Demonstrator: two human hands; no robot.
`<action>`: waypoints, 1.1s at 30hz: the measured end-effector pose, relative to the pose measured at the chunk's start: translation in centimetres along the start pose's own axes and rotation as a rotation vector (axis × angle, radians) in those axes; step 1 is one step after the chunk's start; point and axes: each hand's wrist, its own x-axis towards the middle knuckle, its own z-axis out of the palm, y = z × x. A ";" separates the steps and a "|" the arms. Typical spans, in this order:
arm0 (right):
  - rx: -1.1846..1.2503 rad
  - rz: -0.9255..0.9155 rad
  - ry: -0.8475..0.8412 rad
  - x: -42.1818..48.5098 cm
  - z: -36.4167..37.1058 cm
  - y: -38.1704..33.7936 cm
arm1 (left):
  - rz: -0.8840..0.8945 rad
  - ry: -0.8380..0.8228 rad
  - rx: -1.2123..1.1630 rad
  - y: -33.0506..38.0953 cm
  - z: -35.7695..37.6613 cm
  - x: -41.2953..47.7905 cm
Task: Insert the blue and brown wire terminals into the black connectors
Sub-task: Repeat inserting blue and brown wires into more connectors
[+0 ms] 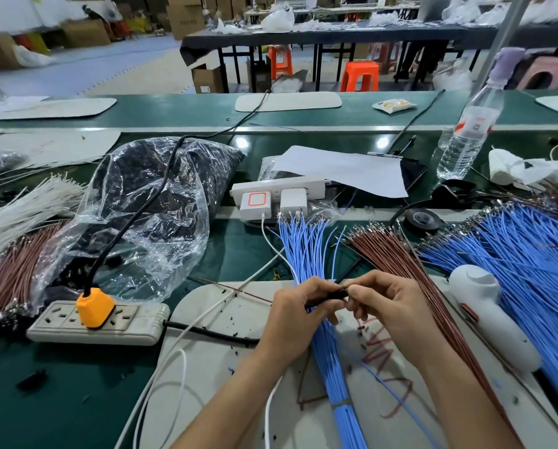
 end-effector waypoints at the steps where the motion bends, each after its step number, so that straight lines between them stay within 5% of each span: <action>1: 0.002 0.004 -0.009 0.0 0.0 0.1 | -0.008 -0.005 -0.018 0.0 0.0 0.0; 5: -0.066 -0.011 -0.051 0.1 -0.3 0.4 | -0.024 -0.024 -0.089 0.2 -0.1 0.0; 12: 0.259 0.159 -0.135 0.1 -0.7 0.5 | -0.097 -0.072 -0.202 0.3 -0.2 0.0; 22: 0.255 0.204 -0.160 0.0 -0.3 0.2 | -0.130 -0.133 -0.283 0.3 -0.2 -0.1; 33: 0.288 -0.049 0.123 0.3 -0.5 -0.3 | -0.048 -0.034 -0.237 0.8 -0.2 0.6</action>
